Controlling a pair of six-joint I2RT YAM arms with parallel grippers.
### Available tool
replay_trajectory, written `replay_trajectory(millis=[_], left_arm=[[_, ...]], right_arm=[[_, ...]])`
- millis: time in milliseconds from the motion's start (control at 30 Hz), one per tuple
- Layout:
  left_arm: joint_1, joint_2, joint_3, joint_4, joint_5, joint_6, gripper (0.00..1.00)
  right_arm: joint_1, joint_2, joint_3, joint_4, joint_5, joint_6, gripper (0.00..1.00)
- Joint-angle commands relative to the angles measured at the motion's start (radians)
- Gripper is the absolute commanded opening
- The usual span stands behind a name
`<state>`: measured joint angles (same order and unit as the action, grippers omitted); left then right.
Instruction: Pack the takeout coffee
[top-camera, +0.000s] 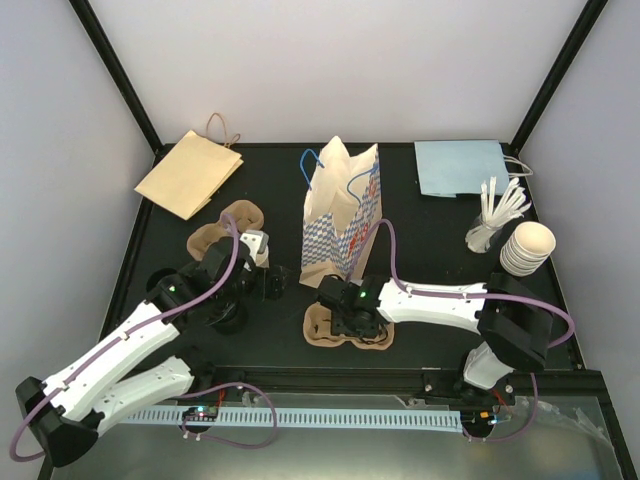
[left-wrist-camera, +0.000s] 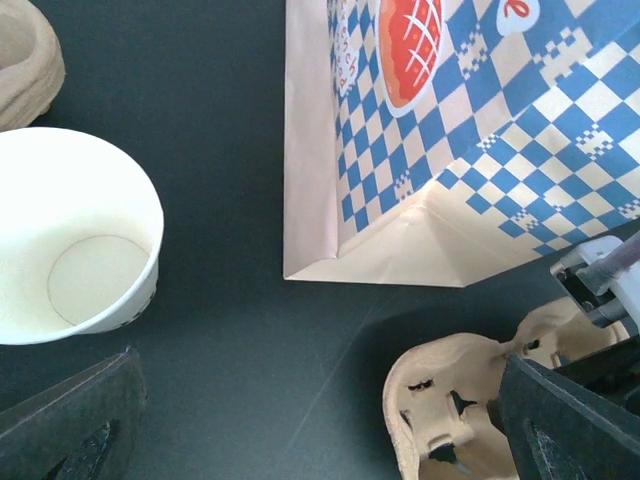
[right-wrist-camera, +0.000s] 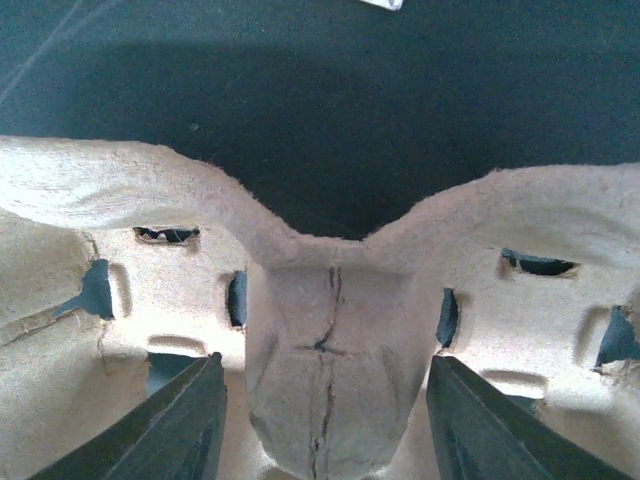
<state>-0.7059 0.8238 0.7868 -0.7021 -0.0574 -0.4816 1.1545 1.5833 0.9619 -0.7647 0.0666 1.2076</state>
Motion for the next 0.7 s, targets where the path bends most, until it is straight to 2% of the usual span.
replay_trajectory(millis=[0, 333, 667], left_arm=[[0.024, -0.014, 0.011, 0.005, 0.003, 0.027, 0.99], [0.046, -0.018, 0.012, 0.0, 0.01, 0.036, 0.99], [0.058, -0.022, 0.033, -0.021, 0.013, 0.043, 0.99]], right_arm=[[-0.009, 0.006, -0.011, 0.016, -0.002, 0.011, 0.55], [-0.017, -0.002, -0.01, 0.004, 0.016, 0.009, 0.43], [-0.013, -0.103, 0.042, -0.092, 0.106, -0.028, 0.42]])
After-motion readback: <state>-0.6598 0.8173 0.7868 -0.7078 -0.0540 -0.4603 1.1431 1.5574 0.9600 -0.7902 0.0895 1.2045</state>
